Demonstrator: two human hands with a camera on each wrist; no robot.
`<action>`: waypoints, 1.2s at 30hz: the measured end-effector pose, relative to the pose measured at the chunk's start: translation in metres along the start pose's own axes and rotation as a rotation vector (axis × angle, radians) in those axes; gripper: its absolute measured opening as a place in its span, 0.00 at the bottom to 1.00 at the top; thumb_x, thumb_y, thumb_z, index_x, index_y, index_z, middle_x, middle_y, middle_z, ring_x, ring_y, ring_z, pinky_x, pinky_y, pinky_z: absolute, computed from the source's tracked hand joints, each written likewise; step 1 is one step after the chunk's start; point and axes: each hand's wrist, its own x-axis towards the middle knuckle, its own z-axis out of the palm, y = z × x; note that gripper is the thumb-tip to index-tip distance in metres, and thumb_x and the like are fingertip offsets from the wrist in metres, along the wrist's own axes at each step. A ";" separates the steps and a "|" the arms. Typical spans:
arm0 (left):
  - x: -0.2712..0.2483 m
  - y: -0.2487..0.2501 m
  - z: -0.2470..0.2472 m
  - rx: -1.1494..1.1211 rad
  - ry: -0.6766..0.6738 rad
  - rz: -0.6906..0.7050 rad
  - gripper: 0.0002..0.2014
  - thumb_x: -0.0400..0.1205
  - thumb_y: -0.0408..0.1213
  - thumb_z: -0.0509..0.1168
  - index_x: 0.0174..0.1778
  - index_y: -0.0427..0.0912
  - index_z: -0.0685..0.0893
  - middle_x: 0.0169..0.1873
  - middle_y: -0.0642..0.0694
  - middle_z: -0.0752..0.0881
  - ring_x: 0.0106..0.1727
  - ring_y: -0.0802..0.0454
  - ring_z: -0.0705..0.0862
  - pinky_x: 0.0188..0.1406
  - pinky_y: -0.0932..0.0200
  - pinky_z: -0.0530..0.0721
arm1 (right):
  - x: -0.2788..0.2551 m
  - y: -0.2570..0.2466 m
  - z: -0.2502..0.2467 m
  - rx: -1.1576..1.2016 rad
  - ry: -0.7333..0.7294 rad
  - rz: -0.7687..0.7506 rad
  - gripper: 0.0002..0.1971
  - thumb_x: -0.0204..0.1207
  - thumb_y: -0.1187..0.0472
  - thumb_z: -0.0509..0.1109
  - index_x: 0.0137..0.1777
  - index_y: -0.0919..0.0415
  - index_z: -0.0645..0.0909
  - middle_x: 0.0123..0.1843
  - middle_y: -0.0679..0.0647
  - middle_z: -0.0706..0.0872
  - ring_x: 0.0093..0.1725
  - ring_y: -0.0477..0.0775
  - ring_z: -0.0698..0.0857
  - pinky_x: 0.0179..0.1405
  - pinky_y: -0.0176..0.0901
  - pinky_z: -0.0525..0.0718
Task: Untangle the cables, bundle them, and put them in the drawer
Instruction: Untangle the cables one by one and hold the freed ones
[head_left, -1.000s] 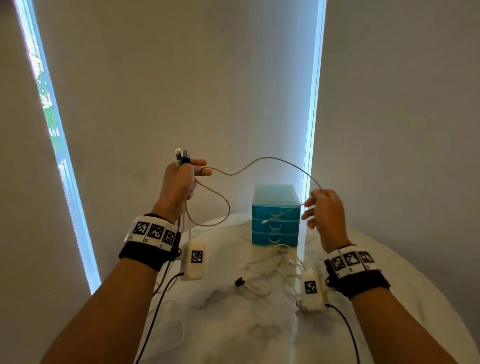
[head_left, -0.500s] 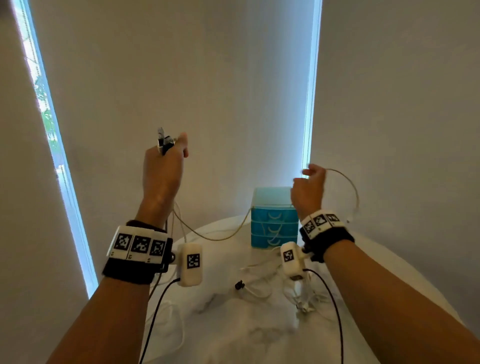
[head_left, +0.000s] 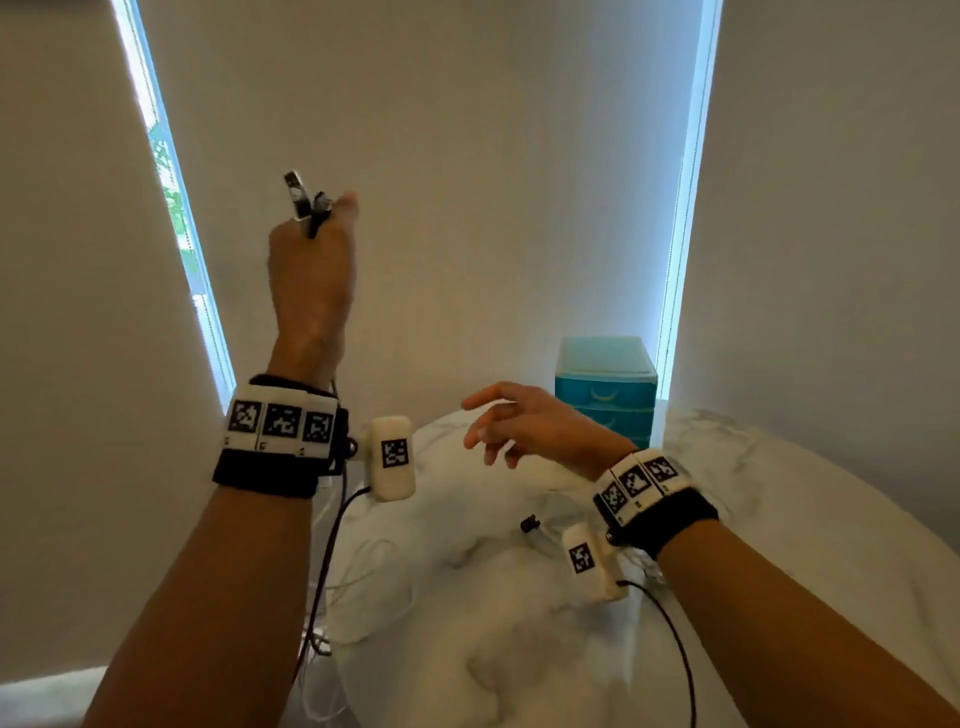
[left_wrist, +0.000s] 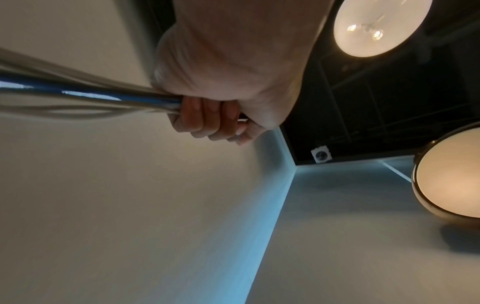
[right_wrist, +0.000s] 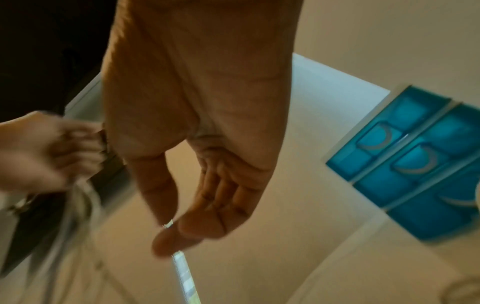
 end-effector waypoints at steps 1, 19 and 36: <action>-0.009 -0.003 0.010 0.035 -0.070 -0.011 0.22 0.82 0.56 0.70 0.26 0.47 0.78 0.18 0.57 0.74 0.25 0.52 0.71 0.39 0.50 0.71 | -0.001 0.003 0.016 -0.045 -0.086 0.039 0.28 0.85 0.63 0.78 0.81 0.56 0.72 0.58 0.57 0.95 0.46 0.53 0.93 0.41 0.44 0.90; -0.095 -0.079 0.098 0.591 -1.007 0.075 0.16 0.85 0.36 0.74 0.33 0.47 0.77 0.31 0.49 0.79 0.35 0.50 0.78 0.38 0.55 0.75 | -0.062 0.015 -0.055 0.162 0.677 -0.176 0.21 0.83 0.35 0.73 0.65 0.50 0.87 0.45 0.48 0.89 0.41 0.47 0.87 0.39 0.41 0.88; -0.132 -0.104 0.127 0.620 -0.985 0.117 0.11 0.86 0.53 0.73 0.43 0.52 0.86 0.33 0.53 0.86 0.33 0.55 0.84 0.30 0.61 0.75 | -0.042 0.001 -0.075 -0.039 0.517 -0.028 0.40 0.90 0.29 0.41 0.85 0.55 0.76 0.80 0.53 0.84 0.77 0.56 0.83 0.79 0.55 0.77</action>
